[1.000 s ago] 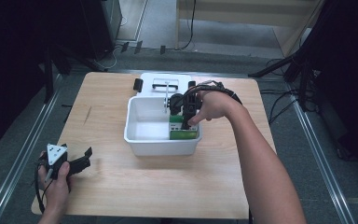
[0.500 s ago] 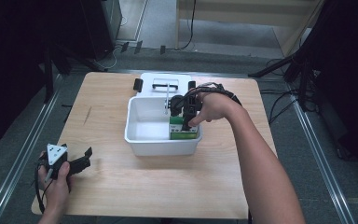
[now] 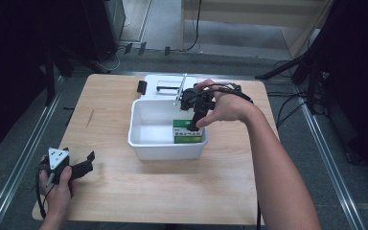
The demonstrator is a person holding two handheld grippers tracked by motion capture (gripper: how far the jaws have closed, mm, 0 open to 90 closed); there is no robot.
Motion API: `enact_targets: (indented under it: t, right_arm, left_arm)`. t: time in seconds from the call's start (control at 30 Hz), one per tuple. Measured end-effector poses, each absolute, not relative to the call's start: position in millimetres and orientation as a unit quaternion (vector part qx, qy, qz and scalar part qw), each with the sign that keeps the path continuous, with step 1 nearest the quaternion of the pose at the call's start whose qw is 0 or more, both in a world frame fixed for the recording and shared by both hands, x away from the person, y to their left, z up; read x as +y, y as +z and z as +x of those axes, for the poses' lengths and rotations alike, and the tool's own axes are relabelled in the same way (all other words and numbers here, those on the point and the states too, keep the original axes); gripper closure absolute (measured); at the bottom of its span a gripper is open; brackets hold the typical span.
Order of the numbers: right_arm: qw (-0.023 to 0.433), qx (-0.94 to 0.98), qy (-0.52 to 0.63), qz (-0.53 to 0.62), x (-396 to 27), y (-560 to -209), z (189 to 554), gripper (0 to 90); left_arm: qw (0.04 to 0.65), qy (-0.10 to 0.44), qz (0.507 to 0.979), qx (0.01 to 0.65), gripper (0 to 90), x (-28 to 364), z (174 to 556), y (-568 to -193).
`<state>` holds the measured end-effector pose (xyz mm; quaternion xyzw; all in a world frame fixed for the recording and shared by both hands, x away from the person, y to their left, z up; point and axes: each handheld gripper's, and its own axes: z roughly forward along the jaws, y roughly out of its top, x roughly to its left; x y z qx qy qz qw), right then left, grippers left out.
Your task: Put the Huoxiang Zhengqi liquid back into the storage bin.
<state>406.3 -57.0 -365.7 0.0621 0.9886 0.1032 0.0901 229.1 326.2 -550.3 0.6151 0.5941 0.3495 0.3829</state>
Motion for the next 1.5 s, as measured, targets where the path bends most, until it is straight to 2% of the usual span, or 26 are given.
enact_targets:
  t: [0.13,0.17,0.27,0.53,0.77,1.07,1.5]
  right_arm:
    - [0.163,0.969,0.147,0.113,-74.3,-358.2,402.9,12.9]
    - [0.17,0.965,0.159,0.12,-79.5,-357.3,403.3,11.9]
    - [0.174,0.955,0.189,0.146,-95.7,-356.8,405.1,0.0]
    - [0.201,0.914,0.266,0.229,-142.2,-369.6,405.4,0.0]
    - [0.195,0.88,0.338,0.271,-173.6,-381.4,396.3,0.0]
    - [0.237,0.825,0.392,0.33,-202.5,-398.0,376.3,0.0]
    - [0.273,0.776,0.409,0.396,-243.8,-439.0,346.9,0.0]
  left_arm:
    - [0.383,0.349,0.615,0.595,7.1,325.9,229.2,-550.4]
    - [0.383,0.349,0.615,0.594,7.1,325.8,229.2,-550.4]
    - [0.383,0.349,0.614,0.595,7.1,325.7,229.2,-550.4]
    - [0.383,0.348,0.615,0.595,7.0,325.9,229.1,-550.4]
    - [0.382,0.349,0.615,0.595,7.1,325.9,229.0,-550.3]
    - [0.381,0.349,0.615,0.595,7.1,325.8,228.9,-550.4]
    - [0.381,0.349,0.615,0.596,7.0,326.1,229.0,-550.3]
